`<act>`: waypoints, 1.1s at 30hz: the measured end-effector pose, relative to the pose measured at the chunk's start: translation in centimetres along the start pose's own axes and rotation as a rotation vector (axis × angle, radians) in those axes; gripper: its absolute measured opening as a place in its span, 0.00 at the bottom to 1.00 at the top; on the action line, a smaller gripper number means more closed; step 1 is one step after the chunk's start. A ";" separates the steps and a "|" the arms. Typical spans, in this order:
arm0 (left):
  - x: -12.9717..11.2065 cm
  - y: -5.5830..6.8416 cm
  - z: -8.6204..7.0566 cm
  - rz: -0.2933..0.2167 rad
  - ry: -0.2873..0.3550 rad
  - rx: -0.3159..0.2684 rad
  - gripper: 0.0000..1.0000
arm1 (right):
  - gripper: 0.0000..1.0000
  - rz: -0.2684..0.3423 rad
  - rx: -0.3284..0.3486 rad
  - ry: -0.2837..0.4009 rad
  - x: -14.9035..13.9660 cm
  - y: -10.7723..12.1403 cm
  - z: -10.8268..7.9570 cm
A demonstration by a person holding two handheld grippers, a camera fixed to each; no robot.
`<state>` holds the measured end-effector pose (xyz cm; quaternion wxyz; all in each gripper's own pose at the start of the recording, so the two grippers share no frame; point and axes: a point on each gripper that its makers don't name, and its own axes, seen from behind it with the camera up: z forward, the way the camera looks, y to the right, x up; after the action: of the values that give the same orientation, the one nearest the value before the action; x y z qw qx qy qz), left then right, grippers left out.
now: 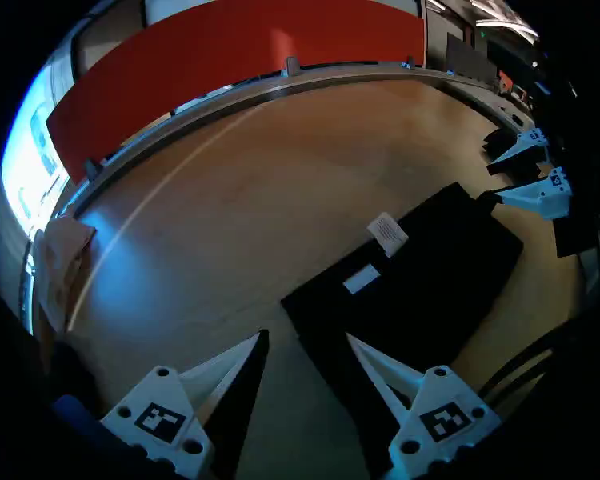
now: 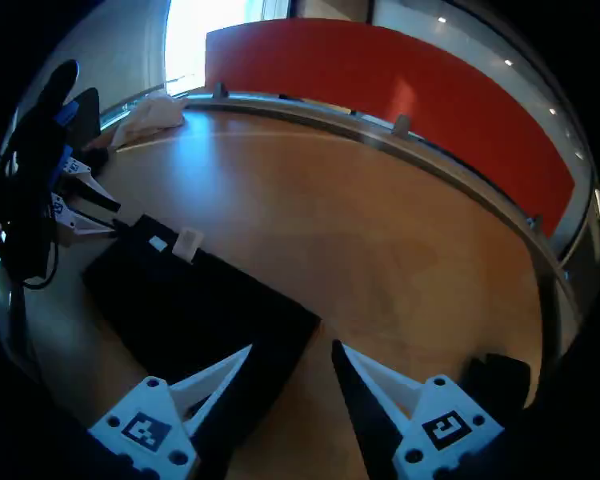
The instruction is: Fold towel
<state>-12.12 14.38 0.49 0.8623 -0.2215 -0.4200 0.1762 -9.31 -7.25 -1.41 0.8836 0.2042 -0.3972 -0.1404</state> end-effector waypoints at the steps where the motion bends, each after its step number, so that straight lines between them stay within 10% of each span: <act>1: 0.1 -0.1 0.0 -0.003 0.001 0.003 0.61 | 0.76 0.002 -0.002 0.003 0.1 0.0 0.0; 10: 0.5 -0.7 0.2 -0.027 0.005 0.024 0.65 | 1.00 0.022 -0.019 0.028 0.4 0.3 -0.6; 33: 1.6 -1.8 0.6 -0.069 0.010 0.052 0.65 | 1.00 0.018 -0.024 0.065 0.8 0.1 -2.5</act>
<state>-11.51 13.82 2.79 0.8755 -0.1853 -0.4181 0.1561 -6.86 -6.91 -2.38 0.8996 0.1944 -0.3685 -0.1306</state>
